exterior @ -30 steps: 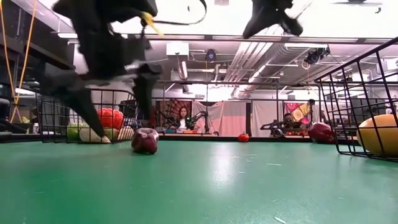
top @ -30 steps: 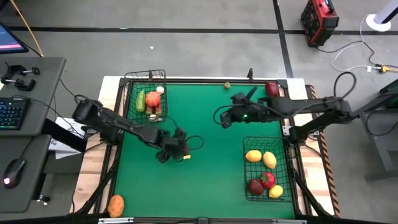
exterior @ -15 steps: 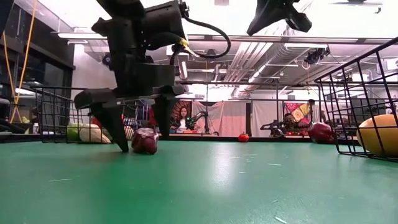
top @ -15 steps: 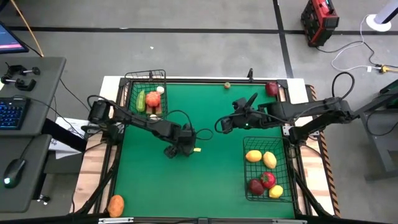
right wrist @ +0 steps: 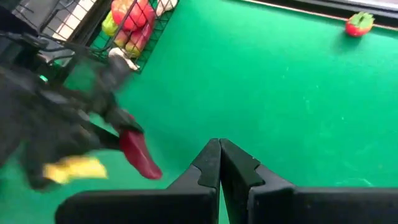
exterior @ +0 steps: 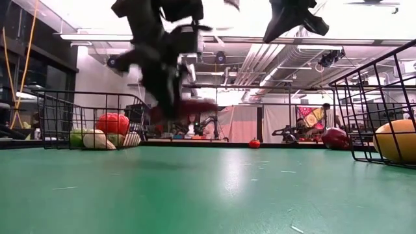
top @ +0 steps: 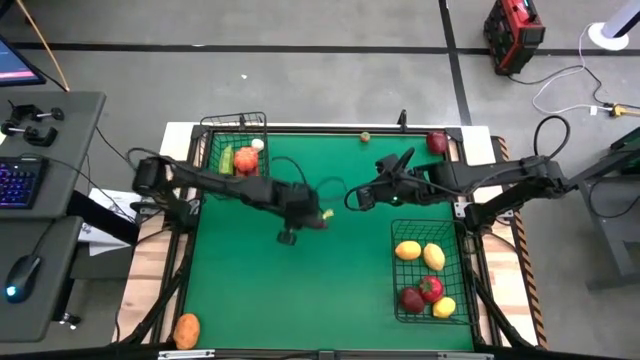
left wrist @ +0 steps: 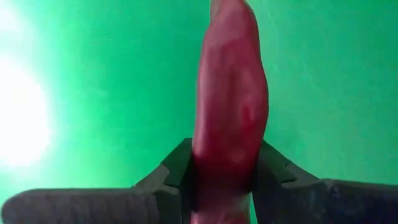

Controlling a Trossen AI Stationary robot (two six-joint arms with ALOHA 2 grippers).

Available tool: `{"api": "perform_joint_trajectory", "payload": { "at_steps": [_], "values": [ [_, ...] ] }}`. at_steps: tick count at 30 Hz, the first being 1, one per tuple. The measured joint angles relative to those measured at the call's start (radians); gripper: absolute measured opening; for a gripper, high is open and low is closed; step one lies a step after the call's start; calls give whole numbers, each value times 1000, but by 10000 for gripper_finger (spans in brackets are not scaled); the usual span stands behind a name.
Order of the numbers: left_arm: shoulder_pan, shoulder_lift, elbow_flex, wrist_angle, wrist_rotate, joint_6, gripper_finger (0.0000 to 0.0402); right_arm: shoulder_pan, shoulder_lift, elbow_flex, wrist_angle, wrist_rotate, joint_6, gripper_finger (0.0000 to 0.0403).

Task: Sort produce into baskets
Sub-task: Put the red chili pepper into the top black wire basket

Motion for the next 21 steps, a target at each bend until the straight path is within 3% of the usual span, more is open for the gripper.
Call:
{"api": "perform_joint_trajectory", "payload": {
  "at_steps": [6, 12, 21],
  "values": [
    [95, -254, 2, -8, -84, -138, 87, -26, -3, 0, -39, -7, -18, 0],
    [215, -524, -19, -16, -270, -245, 88, -40, -3, 0, -58, -8, -29, 0],
    [326, -828, -279, -167, -438, -552, 91, -46, -3, 0, -66, -11, -43, 0]
  ]
}}
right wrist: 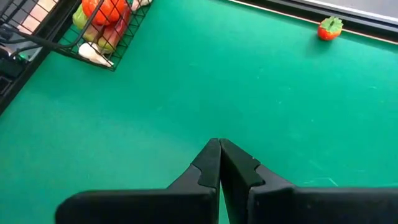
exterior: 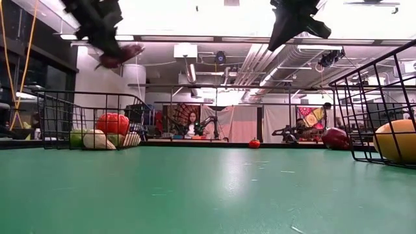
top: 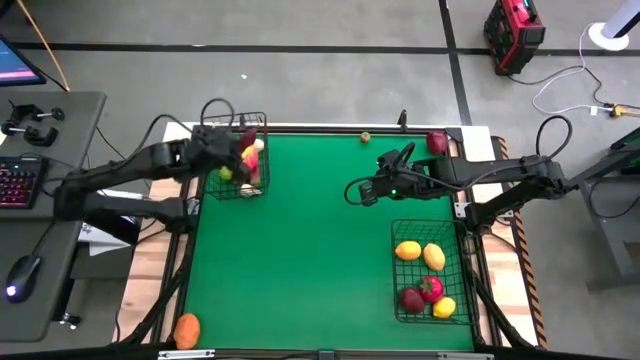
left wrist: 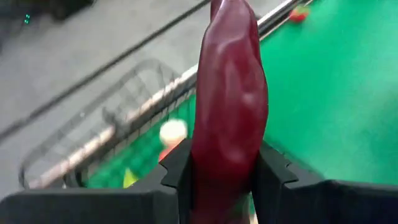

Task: Sort produce into baskets
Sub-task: Put the red chili pepper into the top black wire basket, then put the brown potato into the top black wire basket

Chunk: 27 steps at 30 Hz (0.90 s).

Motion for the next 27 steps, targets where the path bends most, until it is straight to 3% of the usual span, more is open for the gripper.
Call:
{"api": "perform_joint_trajectory", "payload": {
  "at_steps": [5, 15, 19, 22, 27],
  "values": [
    [25, -71, -116, -47, 9, -153, 122, -6, 0, 0, 0, 1, -18, 0],
    [126, -54, -110, -93, 109, -203, 257, -26, 0, 0, 0, -14, -20, 0],
    [141, -54, -77, -103, 209, -233, 290, -26, 0, 0, 1, -23, -38, 0],
    [125, -66, -56, -80, 345, -287, 297, -26, 0, 0, 1, -23, -45, 0],
    [-23, -91, -56, 15, 530, -365, 298, -26, 0, 0, 1, -40, -90, 0]
  ]
}}
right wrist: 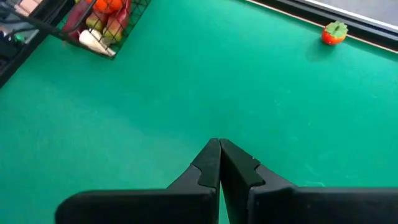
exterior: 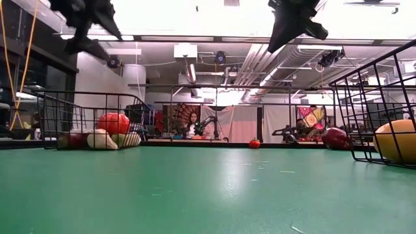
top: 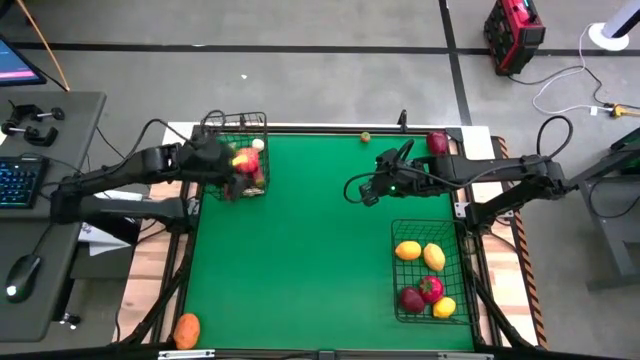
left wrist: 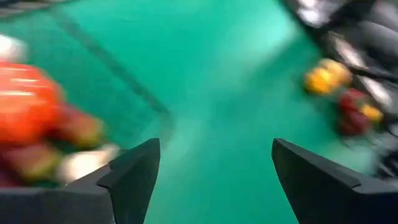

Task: Sort produce into baskets
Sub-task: Put the brown potato into the top black wire basket

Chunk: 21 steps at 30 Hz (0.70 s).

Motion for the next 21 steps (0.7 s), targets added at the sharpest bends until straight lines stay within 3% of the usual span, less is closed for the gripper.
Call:
{"api": "perform_joint_trajectory", "payload": {
  "at_steps": [5, 11, 16, 21],
  "values": [
    [-302, 55, 1, 8, -26, -118, 298, 0, 0, 0, 0, -5, -33, 0],
    [-660, 291, 1, -49, 12, -298, 298, 0, 0, 0, 0, -5, -61, 0],
    [-864, 526, 1, -120, 264, -539, 298, 0, 0, 0, 0, -5, -85, 0],
    [-1027, 676, 11, -127, 533, -672, 298, 0, 0, 0, 0, -5, -97, 0]
  ]
}}
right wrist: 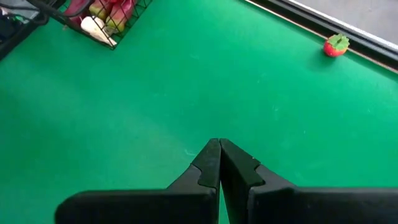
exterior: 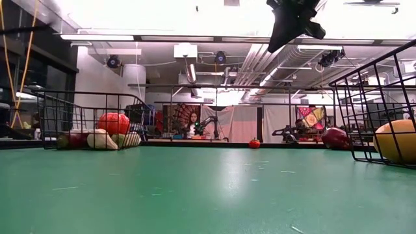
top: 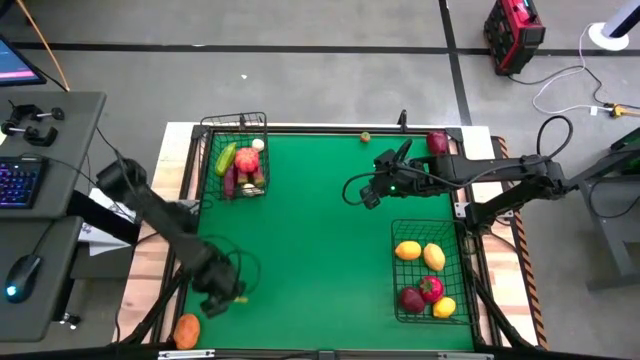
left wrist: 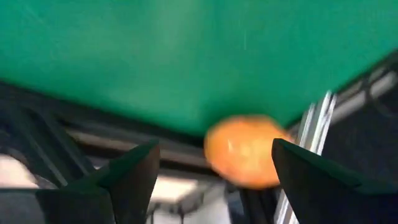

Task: Sort produce into baskets
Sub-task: Put the brown potato into the top black wire basket

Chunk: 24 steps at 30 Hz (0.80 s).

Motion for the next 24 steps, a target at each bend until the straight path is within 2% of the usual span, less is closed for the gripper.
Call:
{"api": "perform_joint_trajectory", "payload": {
  "at_steps": [3, 8, 13, 17, 24],
  "values": [
    [-69, 49, 33, 23, 89, -39, 298, 0, 0, 0, 0, 0, -16, 0],
    [-132, 90, 91, 41, 166, -104, 298, -13, 0, 0, 0, -1, -34, 0],
    [-163, 130, 94, 186, 255, -161, 298, -33, 0, 0, 0, -1, -41, 0],
    [-180, 195, 94, 258, 272, -157, 298, -45, 0, 0, 0, -1, -47, 0],
    [-195, 269, 96, 223, 307, -119, 298, -47, 0, 0, 0, -2, -60, 0]
  ]
}}
